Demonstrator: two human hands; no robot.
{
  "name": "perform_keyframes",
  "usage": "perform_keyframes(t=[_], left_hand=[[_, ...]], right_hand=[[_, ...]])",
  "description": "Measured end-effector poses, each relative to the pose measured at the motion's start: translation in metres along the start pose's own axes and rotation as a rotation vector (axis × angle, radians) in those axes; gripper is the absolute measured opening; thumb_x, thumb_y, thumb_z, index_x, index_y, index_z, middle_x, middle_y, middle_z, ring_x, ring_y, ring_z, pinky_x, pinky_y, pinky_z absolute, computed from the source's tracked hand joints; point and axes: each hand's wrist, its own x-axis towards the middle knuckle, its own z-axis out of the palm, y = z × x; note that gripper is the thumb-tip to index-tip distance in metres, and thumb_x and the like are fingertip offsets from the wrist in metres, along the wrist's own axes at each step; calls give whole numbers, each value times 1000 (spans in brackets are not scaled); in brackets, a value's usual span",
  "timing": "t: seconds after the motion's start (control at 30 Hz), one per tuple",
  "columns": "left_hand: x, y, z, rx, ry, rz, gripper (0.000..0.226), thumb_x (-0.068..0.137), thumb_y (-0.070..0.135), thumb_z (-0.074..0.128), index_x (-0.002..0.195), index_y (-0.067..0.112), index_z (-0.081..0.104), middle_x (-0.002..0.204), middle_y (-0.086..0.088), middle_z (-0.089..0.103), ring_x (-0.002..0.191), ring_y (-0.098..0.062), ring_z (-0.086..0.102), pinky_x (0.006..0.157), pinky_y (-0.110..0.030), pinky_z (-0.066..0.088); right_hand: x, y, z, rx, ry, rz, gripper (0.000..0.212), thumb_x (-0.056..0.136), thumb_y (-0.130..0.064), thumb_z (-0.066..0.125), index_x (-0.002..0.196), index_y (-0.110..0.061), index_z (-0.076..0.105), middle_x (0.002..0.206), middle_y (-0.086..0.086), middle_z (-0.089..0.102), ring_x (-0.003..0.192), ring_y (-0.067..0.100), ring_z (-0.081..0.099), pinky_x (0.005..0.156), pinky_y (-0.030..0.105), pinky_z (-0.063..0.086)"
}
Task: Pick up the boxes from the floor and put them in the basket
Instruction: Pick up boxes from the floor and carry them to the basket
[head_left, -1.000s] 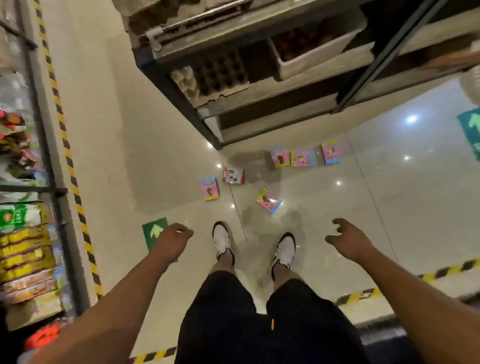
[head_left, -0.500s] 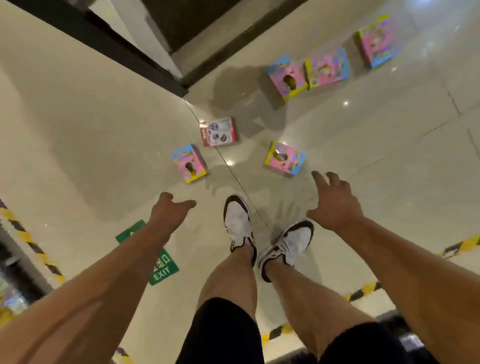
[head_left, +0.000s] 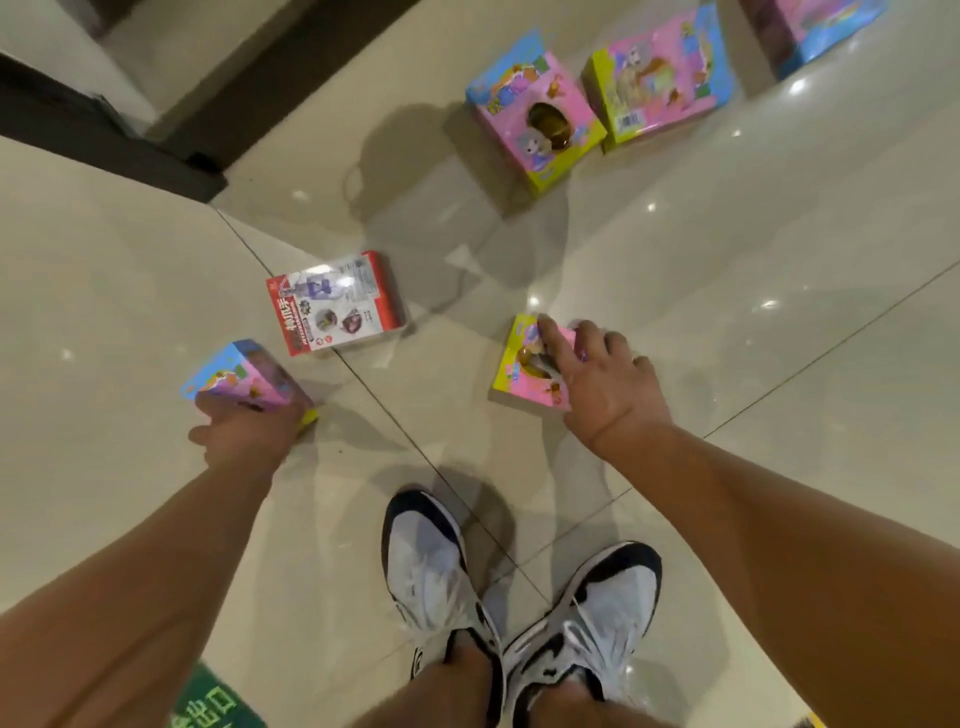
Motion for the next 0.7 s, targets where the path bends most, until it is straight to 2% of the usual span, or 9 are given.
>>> perform_keyframes(t=[0.1,0.17,0.23,0.33,0.4,0.47,0.57,0.7], left_hand=[[3,-13,-17,-21,18,34,101,64,56,80,142,20,28,134,-24,44,126,-43,47,98,-54,51],[-13,-24,-36,-52,-11,51,90,62,62,73,138,27,38,130,-17,53,118,-39,55,93,-50,55],[-49,-43,-59,-53,-80,96,77,65,60,68,133,31,47,122,-14,59,107,-37,60,88,-47,55],[-127,-71,-105,-13,-201,123,75,64,61,64,133,35,51,118,-12,66,101,-36,65,90,-50,56],[-184,-84,-142,-81,-282,88,76,67,59,65,138,37,49,121,-10,68,100,-33,69,92,-51,57],[-244,-92,-185,-135,-327,87,71,72,52,66,139,35,50,115,-11,71,92,-30,73,88,-50,59],[-318,-99,-252,-133,-378,169,55,84,42,65,137,37,48,107,-10,69,88,-29,73,85,-50,59],[-391,-107,-336,-100,-412,232,53,91,30,65,140,30,48,106,-13,67,86,-30,72,77,-42,58]], right_hand=[[-12,9,-1,103,-35,19,108,74,-45,69,156,-34,1,137,9,39,110,32,46,79,42,51],[-41,13,-10,267,-66,66,101,72,-65,51,156,-33,6,128,9,42,103,32,46,78,42,52],[-85,15,-20,420,-90,153,99,70,-74,36,156,-31,13,119,9,46,96,33,47,81,43,51],[-170,21,-51,668,-186,276,91,73,-71,46,153,-39,17,115,8,48,99,35,48,90,45,50],[-228,25,-83,815,-249,350,84,78,-63,55,151,-45,17,116,7,49,104,34,49,97,44,46],[-282,28,-122,922,-283,397,78,83,-56,58,150,-46,19,116,7,49,109,34,50,101,43,43],[-353,41,-181,972,-282,405,77,81,-56,58,149,-43,23,113,6,50,109,31,52,101,46,44],[-435,64,-253,1016,-276,413,77,76,-62,51,148,-44,28,113,3,52,107,23,53,96,45,49]])
